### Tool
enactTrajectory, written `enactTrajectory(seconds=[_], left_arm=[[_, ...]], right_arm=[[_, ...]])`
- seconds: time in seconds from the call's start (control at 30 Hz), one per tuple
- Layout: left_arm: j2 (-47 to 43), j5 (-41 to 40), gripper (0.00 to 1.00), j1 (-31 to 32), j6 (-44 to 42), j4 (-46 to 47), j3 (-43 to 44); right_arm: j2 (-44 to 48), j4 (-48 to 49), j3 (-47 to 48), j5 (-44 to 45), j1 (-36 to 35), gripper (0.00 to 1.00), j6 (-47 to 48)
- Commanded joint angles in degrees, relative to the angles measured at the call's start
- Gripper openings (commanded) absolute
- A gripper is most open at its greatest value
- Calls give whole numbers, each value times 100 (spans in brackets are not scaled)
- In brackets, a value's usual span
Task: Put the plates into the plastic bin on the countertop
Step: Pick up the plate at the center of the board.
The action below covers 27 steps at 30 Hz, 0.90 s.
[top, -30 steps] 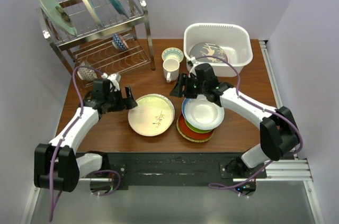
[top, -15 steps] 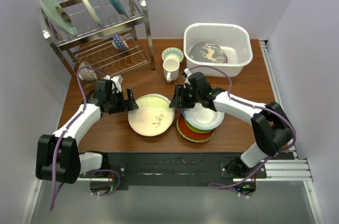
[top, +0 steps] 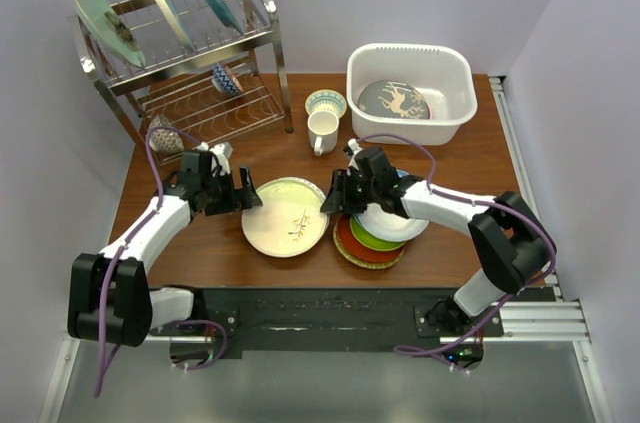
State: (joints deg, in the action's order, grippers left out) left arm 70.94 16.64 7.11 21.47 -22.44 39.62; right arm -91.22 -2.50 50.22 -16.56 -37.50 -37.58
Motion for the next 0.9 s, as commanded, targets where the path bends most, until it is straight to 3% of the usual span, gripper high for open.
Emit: enactTrajectory(seconds=[0.0,0.87], left_arm=[[25,137,98,-52,-20,38,99],[17,146,97,-52,-29,38,108]], right_arm=[[227,84,14,12,-56,46,-21],[245,48,225,126,-373,38,-83]])
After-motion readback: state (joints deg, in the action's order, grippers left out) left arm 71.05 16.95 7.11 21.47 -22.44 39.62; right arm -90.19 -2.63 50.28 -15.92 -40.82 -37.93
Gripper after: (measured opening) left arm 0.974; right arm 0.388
